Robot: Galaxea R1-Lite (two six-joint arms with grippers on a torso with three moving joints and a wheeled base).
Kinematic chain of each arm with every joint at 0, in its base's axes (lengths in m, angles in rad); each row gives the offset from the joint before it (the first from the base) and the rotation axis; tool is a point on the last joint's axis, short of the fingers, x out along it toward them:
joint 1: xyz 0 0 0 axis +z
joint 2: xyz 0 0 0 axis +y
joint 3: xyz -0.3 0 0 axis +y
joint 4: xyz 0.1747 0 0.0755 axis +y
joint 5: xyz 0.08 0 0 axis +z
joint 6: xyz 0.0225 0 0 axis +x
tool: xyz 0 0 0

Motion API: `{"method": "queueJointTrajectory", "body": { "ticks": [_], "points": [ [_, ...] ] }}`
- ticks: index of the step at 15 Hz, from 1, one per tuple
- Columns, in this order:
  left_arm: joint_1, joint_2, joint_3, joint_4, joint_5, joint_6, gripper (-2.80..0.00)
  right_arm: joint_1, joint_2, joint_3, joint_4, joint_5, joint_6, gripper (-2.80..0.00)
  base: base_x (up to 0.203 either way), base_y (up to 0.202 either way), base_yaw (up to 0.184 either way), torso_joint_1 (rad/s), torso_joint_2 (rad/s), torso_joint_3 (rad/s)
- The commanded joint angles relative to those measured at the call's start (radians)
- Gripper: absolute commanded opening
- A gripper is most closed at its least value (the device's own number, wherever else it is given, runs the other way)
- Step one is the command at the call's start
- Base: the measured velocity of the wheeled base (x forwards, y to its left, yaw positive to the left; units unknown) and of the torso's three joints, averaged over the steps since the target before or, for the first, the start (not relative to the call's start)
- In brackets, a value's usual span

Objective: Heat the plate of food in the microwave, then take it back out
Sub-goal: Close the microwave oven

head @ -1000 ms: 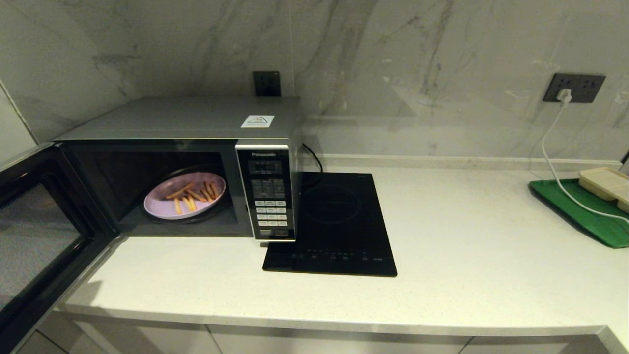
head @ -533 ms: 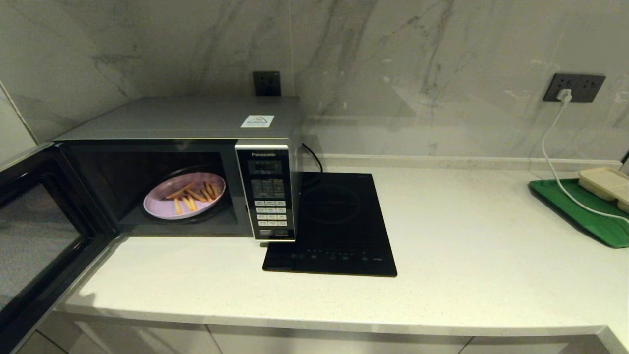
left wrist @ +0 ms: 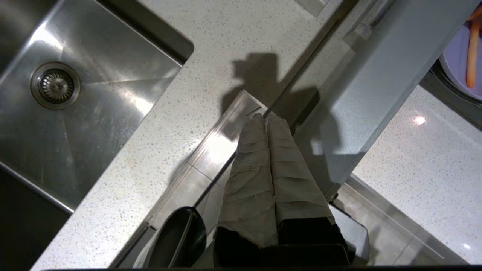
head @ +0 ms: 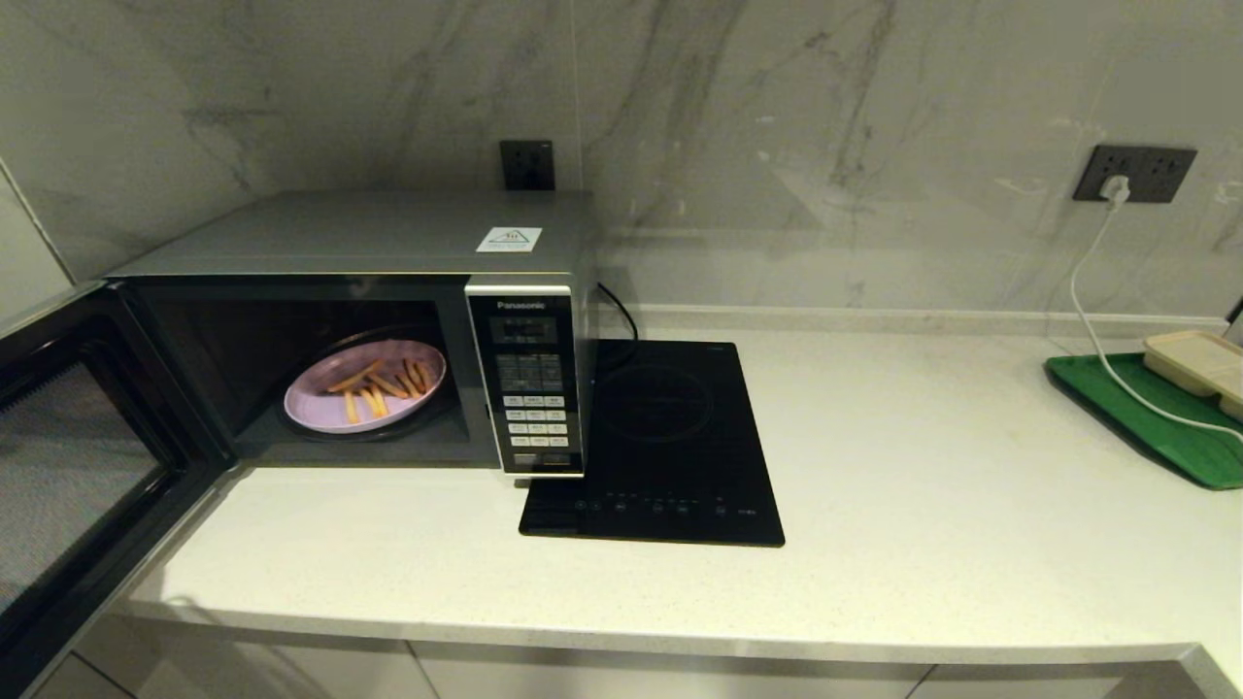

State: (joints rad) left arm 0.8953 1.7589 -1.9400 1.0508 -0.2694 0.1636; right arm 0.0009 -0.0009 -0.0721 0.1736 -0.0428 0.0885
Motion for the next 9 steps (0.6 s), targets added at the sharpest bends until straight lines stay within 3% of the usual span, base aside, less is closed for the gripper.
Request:
{"method": "queueJointTrajectory", "body": {
  "ticks": [1,5,9],
  "points": [
    [0.001,0.002,0.006,0.012,-0.004,-0.001,-2.80,0.001,0.001,0.000,0.001,0.000,0.000,-2.80,0.000,0.000,0.000,0.000,0.00,0.000],
    [-0.004,-0.021,0.049,0.031,-0.009,-0.004,-2.80,0.001,0.001,0.000,0.001,0.000,0.000,-2.80,0.000,0.000,0.000,0.000,0.00,0.000],
    [-0.090,-0.097,0.092,0.067,-0.012,-0.041,-2.80,0.001,0.001,0.000,0.001,0.000,0.000,-2.80,0.000,0.000,0.000,0.000,0.00,0.000]
  ]
}}
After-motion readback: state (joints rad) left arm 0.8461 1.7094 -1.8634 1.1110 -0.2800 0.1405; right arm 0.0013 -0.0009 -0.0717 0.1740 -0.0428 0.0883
